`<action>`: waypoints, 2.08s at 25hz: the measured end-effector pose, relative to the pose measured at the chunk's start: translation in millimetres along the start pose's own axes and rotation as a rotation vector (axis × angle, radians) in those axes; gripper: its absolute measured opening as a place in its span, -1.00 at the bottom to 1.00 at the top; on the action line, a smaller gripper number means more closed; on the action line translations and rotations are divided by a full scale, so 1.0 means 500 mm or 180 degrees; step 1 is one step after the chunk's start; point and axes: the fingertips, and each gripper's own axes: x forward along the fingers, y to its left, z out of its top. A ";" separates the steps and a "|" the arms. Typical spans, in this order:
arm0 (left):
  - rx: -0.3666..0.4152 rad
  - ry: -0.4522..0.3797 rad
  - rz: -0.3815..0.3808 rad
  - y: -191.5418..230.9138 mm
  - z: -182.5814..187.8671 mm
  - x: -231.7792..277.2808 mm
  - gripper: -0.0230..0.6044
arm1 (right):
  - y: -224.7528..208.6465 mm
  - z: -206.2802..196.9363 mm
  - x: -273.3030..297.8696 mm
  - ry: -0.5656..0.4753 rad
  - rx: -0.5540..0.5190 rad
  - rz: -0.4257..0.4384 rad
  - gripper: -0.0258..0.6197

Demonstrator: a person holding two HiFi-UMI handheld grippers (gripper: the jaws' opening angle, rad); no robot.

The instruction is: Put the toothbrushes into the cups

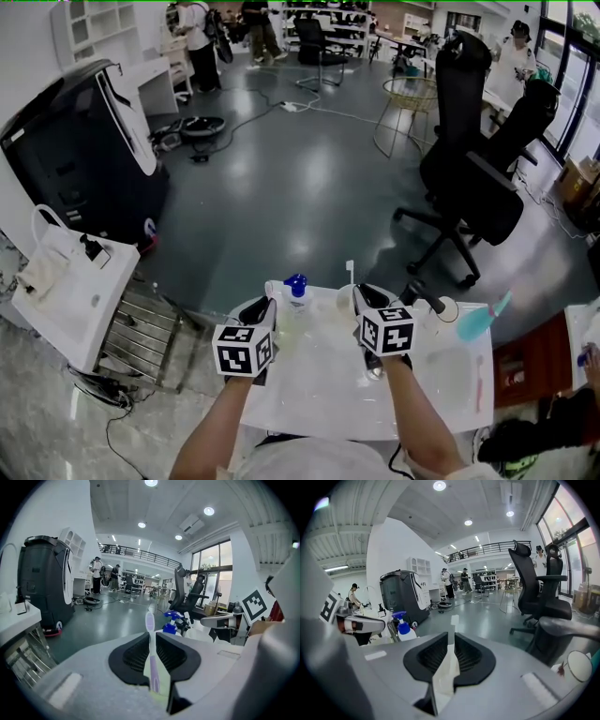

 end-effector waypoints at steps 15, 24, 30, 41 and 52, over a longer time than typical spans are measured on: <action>0.0074 -0.0022 -0.0041 -0.009 0.018 -0.004 -0.78 | 0.000 0.006 -0.026 -0.0062 0.0017 -0.0008 -0.79; 0.0220 -0.0179 -0.0076 -0.023 0.067 -0.021 -0.78 | 0.009 0.032 -0.062 -0.0196 0.0040 -0.0060 -0.79; 0.0296 -0.0228 -0.0200 -0.032 0.088 -0.030 -0.80 | 0.024 0.051 -0.085 -0.0310 0.0061 -0.0124 -0.83; 0.0460 -0.0185 -0.0543 -0.066 0.090 -0.036 -0.90 | 0.047 0.062 -0.135 -0.0465 0.0175 -0.0329 -0.91; 0.0505 -0.0228 -0.0773 -0.114 0.092 -0.036 -0.92 | 0.041 0.050 -0.180 -0.0489 0.0192 -0.0504 -0.91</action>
